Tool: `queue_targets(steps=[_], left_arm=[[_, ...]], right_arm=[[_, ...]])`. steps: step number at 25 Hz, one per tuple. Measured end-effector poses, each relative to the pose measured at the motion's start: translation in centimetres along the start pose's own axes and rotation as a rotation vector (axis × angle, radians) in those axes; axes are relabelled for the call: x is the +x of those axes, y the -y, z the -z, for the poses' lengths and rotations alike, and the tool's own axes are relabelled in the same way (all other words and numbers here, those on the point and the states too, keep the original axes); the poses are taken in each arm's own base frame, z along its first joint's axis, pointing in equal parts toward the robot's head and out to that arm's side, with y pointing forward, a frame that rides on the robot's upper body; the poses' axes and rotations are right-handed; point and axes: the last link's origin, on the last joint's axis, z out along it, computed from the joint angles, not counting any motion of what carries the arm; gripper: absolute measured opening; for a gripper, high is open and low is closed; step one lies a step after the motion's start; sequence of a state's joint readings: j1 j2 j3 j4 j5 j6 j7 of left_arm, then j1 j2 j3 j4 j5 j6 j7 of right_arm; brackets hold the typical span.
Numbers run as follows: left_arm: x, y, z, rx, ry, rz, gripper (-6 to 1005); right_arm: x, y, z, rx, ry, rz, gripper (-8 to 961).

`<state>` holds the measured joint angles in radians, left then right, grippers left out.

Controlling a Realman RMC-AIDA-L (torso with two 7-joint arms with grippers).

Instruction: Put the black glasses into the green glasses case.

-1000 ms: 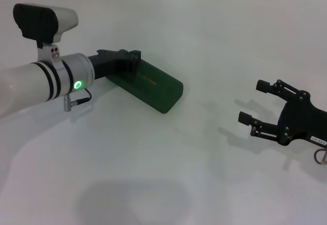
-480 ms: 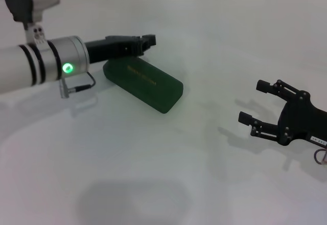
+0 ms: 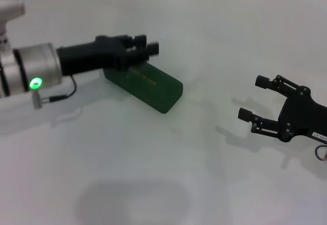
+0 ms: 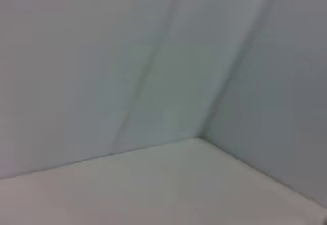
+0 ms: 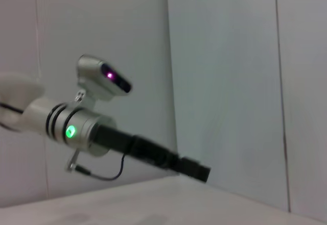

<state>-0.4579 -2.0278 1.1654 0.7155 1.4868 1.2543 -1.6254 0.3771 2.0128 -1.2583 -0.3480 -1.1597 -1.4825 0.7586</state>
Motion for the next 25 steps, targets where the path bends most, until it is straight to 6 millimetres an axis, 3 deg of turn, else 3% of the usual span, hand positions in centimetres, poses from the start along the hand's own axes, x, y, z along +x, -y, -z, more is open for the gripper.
queue_targets(steps=[6, 11, 15, 19, 25], left_arm=[[-2.5, -1.6, 3.5, -0.068, -0.037, -0.212, 439], [-5.3, -2.8, 5.9, -0.086, -0.039, -0.271, 690], [-7.7, -3.6, 6.8, -0.103, 0.020, -0.275, 851], [-10.1, -4.0, 6.7, -0.106, 0.091, -0.235, 876], [-11.4, -3.9, 7.7, -0.074, 0.092, -0.184, 876]], right_arm=[[-1.3, 0.3, 0.4, -0.074, 0.022, 0.032, 858], [-1.2, -0.4, 0.5, -0.200, -0.051, 0.096, 858], [-0.7, -0.8, 0.3, -0.245, -0.097, 0.118, 858], [-0.1, -1.1, 0.2, -0.238, -0.116, 0.107, 857], [1.4, -0.9, -0.3, -0.158, -0.173, 0.091, 857]])
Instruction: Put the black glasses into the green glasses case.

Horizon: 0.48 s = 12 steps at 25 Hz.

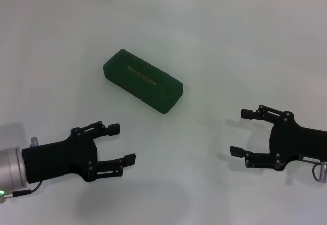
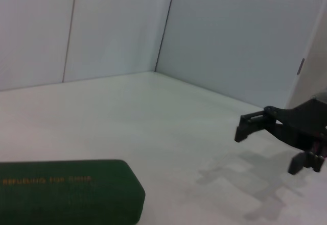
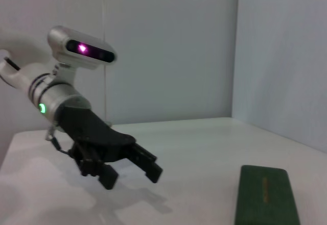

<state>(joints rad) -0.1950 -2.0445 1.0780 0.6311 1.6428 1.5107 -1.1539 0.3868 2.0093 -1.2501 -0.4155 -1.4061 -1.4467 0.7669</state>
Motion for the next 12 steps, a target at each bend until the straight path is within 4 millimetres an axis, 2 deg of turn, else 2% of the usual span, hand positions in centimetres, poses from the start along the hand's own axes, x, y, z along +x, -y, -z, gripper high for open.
queue_targets(steps=[7, 12], left_arm=[[-0.4, -0.1, 0.6, -0.011, 0.027, 0.018, 876], [1.1, 0.6, 1.4, -0.059, 0.032, 0.040, 876]], right_arm=[[-0.4, 0.6, -0.2, -0.002, -0.003, 0.000, 858], [-1.3, 1.6, 0.2, -0.050, -0.023, -0.017, 858]])
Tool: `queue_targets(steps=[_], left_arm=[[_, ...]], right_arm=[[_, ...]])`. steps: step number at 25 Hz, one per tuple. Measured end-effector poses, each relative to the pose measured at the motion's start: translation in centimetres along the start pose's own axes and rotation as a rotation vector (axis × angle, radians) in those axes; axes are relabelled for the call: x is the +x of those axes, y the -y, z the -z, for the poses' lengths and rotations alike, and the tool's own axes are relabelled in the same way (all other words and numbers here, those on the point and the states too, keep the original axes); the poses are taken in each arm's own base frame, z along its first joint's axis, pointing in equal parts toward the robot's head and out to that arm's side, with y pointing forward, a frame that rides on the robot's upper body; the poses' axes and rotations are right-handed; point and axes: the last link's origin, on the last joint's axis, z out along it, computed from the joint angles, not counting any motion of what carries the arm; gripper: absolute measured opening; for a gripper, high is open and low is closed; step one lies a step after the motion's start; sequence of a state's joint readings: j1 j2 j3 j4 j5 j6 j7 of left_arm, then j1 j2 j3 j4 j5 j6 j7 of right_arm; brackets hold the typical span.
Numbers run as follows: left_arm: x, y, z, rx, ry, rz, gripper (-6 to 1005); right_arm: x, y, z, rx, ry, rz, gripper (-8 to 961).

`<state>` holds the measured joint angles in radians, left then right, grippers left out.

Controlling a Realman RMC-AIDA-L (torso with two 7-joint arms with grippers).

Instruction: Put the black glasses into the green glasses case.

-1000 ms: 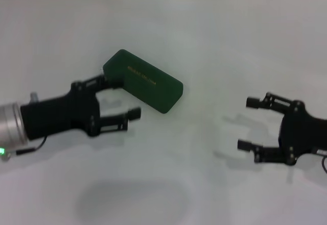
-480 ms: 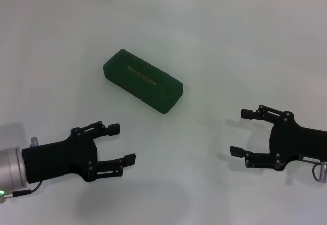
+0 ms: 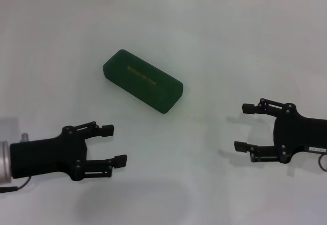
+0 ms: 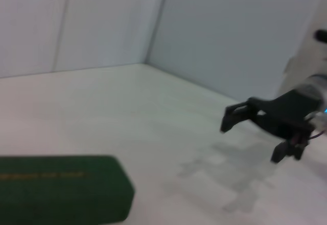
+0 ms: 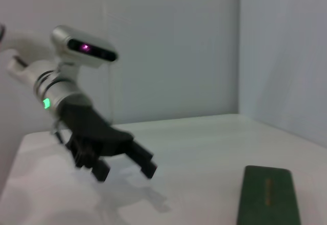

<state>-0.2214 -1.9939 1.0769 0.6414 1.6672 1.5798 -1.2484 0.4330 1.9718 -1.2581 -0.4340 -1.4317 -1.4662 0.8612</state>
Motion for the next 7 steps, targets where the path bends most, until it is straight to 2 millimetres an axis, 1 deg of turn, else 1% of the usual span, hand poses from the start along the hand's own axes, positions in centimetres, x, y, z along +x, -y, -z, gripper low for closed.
queue_targets(steps=[4, 7], left_arm=[[1.7, 0.4, 1.4, -0.072, 0.013, 0.028, 876], [2.4, 0.7, 2.2, -0.089, 0.016, 0.028, 876]], right_arm=[[-1.2, 0.6, 0.4, -0.092, -0.041, -0.006, 858], [-1.7, 0.9, 0.5, -0.120, -0.054, -0.003, 858]])
